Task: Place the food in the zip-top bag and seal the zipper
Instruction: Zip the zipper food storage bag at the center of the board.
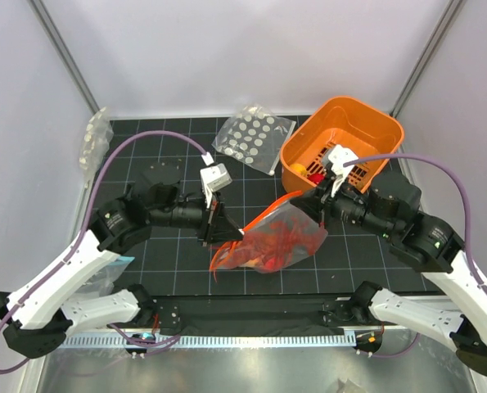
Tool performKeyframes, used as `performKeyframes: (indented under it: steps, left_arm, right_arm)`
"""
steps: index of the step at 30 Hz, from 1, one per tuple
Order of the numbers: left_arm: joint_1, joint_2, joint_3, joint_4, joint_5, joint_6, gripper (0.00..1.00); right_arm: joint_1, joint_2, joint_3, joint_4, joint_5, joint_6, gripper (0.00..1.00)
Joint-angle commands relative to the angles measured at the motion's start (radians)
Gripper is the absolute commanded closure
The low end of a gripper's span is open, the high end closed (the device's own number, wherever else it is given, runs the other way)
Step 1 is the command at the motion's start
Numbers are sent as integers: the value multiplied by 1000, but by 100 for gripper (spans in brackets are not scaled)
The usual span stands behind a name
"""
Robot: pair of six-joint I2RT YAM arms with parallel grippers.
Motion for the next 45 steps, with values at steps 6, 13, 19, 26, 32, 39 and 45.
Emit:
performKeyframes:
  steps: [6, 13, 19, 26, 32, 39, 45]
  left_arm:
    - [-2, -144, -100, -165, 12, -5, 100]
    - [-2, -222, -169, -190, 3, -43, 100]
    - [-2, -279, -209, -217, -11, -68, 100]
    - [-2, -279, -168, -189, -118, -83, 64]
    - [-2, -202, -107, -106, -222, -71, 30]
    - [-2, -100, 2, -26, -396, -6, 0]
    - [-2, 8, 94, 0, -382, 111, 0]
  right_arm:
    - [-19, -68, 9, 34, 456, 29, 99]
    - [-19, -68, 6, 24, 491, 41, 99]
    - [-19, -62, 2, 30, 479, 60, 99]
    - [-19, -67, -18, 98, 312, 51, 99]
    - [-19, -68, -23, 132, 119, 25, 99]
    - [-18, -64, -34, 173, -47, 37, 99]
    - [-19, -62, -37, 199, -111, 58, 99]
